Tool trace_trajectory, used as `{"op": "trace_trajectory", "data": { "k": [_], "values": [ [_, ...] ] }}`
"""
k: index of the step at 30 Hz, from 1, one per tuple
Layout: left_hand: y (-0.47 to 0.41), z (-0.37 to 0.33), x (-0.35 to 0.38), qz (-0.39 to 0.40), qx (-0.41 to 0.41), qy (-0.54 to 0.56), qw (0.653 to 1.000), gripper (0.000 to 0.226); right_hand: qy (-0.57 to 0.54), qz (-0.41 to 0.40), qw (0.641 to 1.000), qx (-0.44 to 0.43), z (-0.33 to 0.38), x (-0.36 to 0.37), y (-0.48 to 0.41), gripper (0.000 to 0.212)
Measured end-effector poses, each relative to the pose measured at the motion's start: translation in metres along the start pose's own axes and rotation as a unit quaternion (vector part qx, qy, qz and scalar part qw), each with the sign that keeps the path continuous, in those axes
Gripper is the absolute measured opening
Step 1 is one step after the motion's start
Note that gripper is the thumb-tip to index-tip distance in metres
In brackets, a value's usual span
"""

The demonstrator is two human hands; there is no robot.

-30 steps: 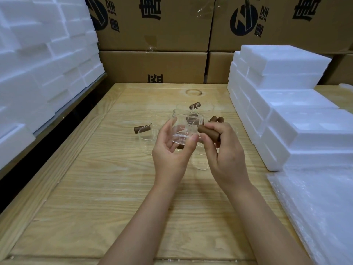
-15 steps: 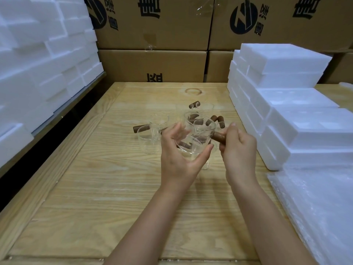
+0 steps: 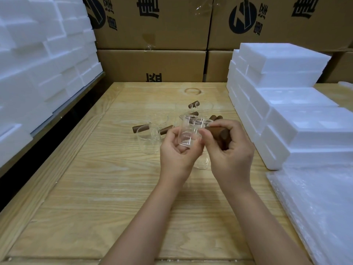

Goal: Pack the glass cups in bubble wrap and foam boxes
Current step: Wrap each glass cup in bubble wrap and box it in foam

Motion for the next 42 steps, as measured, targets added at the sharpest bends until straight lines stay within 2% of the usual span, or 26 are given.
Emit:
{"op": "trace_trajectory", "data": {
  "k": [5,8,10,14,18,20,23,26,30,34,37,42],
  "values": [
    [-0.005,0.004,-0.006,0.04,-0.039,0.057,0.997,0.048,-0.084,0.102,0.99,0.044,-0.003,0.003,-0.003,0.021],
    [-0.006,0.005,-0.01,0.047,-0.052,0.068,0.995,0.049,-0.153,0.16,0.972,0.077,-0.002,0.003,-0.006,0.031],
    [-0.006,0.006,-0.01,0.049,-0.054,0.073,0.995,0.05,-0.2,0.187,0.956,0.105,-0.001,0.002,-0.008,0.028],
    [-0.007,0.004,-0.011,0.025,-0.046,0.08,0.995,0.059,-0.233,0.223,0.937,0.133,0.002,0.005,-0.009,0.035],
    [-0.007,0.001,-0.014,-0.004,-0.023,0.036,0.999,0.061,-0.237,0.205,0.935,0.167,-0.002,0.007,-0.006,0.026],
    [-0.007,0.0,-0.016,-0.026,0.012,-0.01,1.0,0.057,-0.187,0.183,0.951,0.164,-0.004,0.007,-0.004,0.025],
    [-0.004,-0.003,-0.018,-0.051,0.083,-0.07,0.993,0.063,-0.091,0.162,0.972,0.145,-0.009,0.005,-0.001,0.011],
    [-0.002,-0.003,-0.016,-0.059,0.128,-0.117,0.983,0.065,-0.01,0.146,0.983,0.112,-0.011,0.004,0.0,0.017],
    [-0.002,-0.002,-0.016,-0.067,0.156,-0.151,0.974,0.068,-0.048,0.135,0.978,0.152,-0.015,0.005,-0.001,0.007],
    [-0.002,-0.002,-0.018,-0.069,0.158,-0.17,0.97,0.07,-0.105,0.127,0.961,0.221,-0.018,0.005,-0.003,0.012],
    [-0.003,-0.004,-0.016,-0.061,0.128,-0.162,0.977,0.066,-0.11,0.12,0.961,0.222,-0.017,0.006,-0.002,0.006],
    [-0.004,-0.003,-0.013,-0.033,0.054,-0.081,0.995,0.052,-0.143,0.101,0.952,0.25,-0.018,0.007,-0.003,0.011]
  ]
}}
Point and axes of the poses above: each hand's wrist, its own y-axis away from the middle knuckle, its own x-axis out of the palm, z = x × y, the point moved 2 cm from there along -y, towards the middle knuckle, and after that the axes turned 3 degrees about x, right-handed, at the moved point
